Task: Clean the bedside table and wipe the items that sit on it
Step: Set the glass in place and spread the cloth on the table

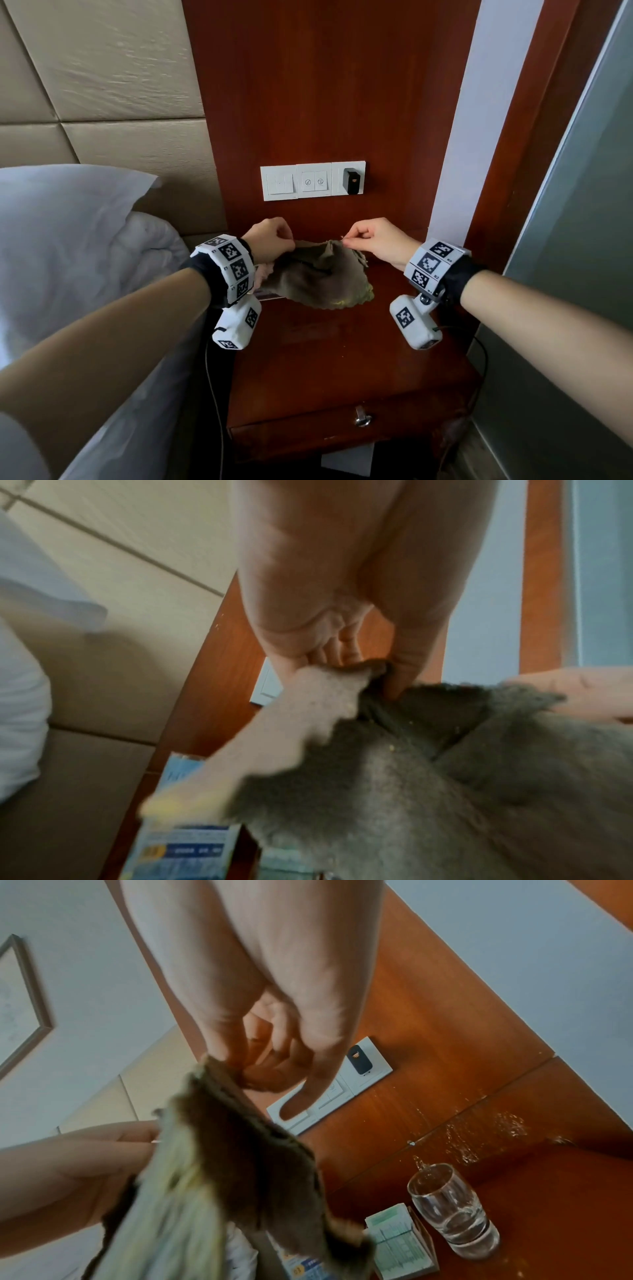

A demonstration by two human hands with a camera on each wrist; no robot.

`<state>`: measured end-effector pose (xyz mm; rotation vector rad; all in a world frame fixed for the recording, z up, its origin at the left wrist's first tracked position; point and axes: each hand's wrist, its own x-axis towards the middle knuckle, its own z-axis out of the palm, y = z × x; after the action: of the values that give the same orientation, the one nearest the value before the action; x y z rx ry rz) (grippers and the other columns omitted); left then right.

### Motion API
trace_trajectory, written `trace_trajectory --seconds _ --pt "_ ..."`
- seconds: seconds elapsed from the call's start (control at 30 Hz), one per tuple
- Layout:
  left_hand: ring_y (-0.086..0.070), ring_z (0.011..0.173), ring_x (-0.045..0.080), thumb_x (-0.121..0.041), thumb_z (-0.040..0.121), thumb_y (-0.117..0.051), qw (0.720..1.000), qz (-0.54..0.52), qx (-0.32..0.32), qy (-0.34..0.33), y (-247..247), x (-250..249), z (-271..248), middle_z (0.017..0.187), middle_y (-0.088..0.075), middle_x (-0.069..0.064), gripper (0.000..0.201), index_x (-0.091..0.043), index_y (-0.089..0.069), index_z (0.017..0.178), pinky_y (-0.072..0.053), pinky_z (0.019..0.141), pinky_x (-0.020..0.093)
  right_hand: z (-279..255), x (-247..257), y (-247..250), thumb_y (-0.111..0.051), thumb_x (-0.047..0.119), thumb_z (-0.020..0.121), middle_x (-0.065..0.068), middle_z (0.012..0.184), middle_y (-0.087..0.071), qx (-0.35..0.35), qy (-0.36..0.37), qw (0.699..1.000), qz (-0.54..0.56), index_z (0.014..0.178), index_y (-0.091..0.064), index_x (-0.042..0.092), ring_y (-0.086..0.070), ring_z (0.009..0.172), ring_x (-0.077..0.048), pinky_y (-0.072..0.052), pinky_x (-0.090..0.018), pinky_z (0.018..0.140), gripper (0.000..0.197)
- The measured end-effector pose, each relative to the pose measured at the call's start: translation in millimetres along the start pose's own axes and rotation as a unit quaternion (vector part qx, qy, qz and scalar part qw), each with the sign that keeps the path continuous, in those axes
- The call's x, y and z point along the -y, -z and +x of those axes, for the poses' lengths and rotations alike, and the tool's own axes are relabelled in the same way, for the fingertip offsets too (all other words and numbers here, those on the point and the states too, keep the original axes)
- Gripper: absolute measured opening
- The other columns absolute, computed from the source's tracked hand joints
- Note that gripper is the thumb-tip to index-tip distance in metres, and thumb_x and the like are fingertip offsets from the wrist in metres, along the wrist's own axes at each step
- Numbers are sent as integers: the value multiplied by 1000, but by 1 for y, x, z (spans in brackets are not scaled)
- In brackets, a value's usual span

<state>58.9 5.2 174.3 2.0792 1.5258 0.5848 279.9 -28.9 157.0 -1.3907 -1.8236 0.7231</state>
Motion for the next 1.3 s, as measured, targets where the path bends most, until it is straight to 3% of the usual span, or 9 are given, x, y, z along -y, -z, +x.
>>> trace_trajectory --seconds 0.17,0.4,0.57,0.7,0.83,0.93,1.0,1.13,1.3 --pt "-56 87 18 -18 87 -56 995 89 -28 -42 -9 11 -2 94 -60 0 6 -21 -59 92 -44 73 26 -5 -1 3 -70 17 82 -32 95 -66 69 -22 997 8 77 -70 25 -56 81 -22 -45 -33 81 10" --pt "-54 86 18 -26 95 -48 996 69 -39 -28 -21 22 -3 92 -58 1 21 -14 -63 103 -40 74 28 -12 -2 13 -63 0 85 -6 74 -62 112 -43 993 16 105 -64 -8 -57 59 -1 -45 -6 60 22" --pt "-52 89 16 -25 96 -49 996 77 0 -36 -26 27 -3 93 -57 -1 21 -12 -64 102 -38 77 27 -11 -4 18 -60 10 90 14 83 -61 163 -45 978 -125 110 -67 3 -56 78 1 -42 -19 84 23" --pt "-58 92 18 -17 91 -57 991 75 89 -69 -27 41 -1 96 -58 -1 12 -16 -62 102 -46 82 29 -11 -9 15 -55 11 92 -4 98 -65 126 -38 982 -136 108 -66 3 -59 96 -18 -44 -34 95 20" --pt "-57 69 11 4 85 -58 990 11 130 -47 -33 59 -3 87 -59 2 21 -16 -60 90 -48 61 20 -7 -12 18 -52 5 92 -9 89 -62 75 0 991 -111 95 -63 9 -57 83 -22 -48 -35 82 12" --pt "-54 71 12 -5 85 -64 994 -31 92 -49 -40 66 -3 82 -57 0 23 -27 -58 79 -47 68 25 -5 -14 22 -49 3 93 -9 82 -59 44 8 996 -83 88 -56 15 -52 70 -19 -43 -24 66 15" --pt "-56 80 12 -18 84 -68 992 -54 106 -42 -48 61 -5 86 -57 -4 12 -24 -59 89 -47 77 26 -6 -17 26 -49 2 93 -3 79 -60 54 9 994 -90 86 -55 18 -52 68 -18 -42 -22 65 18" --pt "-55 114 16 -26 81 -71 980 -75 179 -43 -79 34 -8 122 -55 0 57 -22 -45 131 -45 99 30 -10 -19 31 -48 2 93 -4 89 -62 84 31 988 -122 86 -55 20 -58 85 -17 -44 -19 75 20" --pt "-43 131 17 -20 79 -72 977 -81 151 -129 -123 2 3 142 -45 3 80 -31 -27 145 -37 110 34 -18 -21 40 -48 3 93 -17 93 -63 87 48 990 -102 87 -56 23 -56 84 -20 -42 -23 78 22"
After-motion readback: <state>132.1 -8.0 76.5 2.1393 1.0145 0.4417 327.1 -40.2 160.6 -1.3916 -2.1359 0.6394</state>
